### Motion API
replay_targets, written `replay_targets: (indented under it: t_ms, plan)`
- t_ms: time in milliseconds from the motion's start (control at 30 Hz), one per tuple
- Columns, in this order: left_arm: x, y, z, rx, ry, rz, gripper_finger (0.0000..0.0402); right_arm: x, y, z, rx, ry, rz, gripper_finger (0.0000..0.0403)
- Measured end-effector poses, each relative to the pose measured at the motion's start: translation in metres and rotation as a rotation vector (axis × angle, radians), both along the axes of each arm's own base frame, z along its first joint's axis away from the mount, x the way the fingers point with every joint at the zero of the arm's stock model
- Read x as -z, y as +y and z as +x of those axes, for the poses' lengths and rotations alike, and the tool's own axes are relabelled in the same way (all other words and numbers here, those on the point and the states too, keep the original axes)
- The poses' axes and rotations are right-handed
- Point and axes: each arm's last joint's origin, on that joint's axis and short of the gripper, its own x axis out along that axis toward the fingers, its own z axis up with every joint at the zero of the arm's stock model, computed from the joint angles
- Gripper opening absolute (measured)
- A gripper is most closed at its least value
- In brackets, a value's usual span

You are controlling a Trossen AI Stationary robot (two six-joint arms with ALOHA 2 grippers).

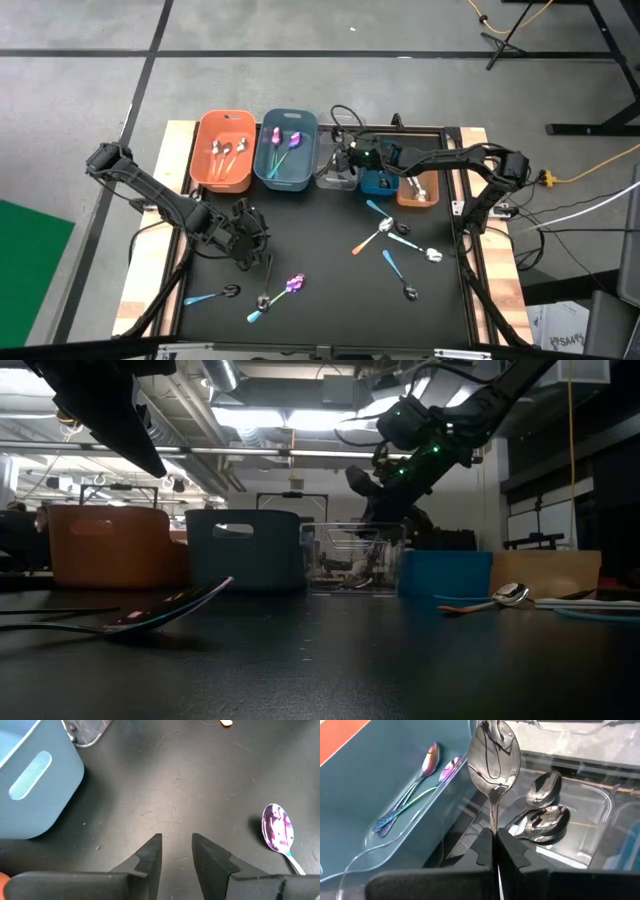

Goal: Sort silverware by color (type)
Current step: Put the black spoon into the transparent bin

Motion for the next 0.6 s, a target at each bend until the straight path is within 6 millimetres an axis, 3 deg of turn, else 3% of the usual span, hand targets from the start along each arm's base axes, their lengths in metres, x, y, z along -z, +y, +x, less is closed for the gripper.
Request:
replay_targets:
  t_ms: [333,600]
  plan:
    - [0.000,0.000,0.000,0.000,-0.002,-0.001,0.0101,0.023,-0.010,0.023,0.021,0.074,0.035,0.0000]
    - [0.000,0.000,0.000,0.000,-0.001,-0.001,0.0101,0.032,-0.012,0.027,0.021,0.100,0.045,0.0001]
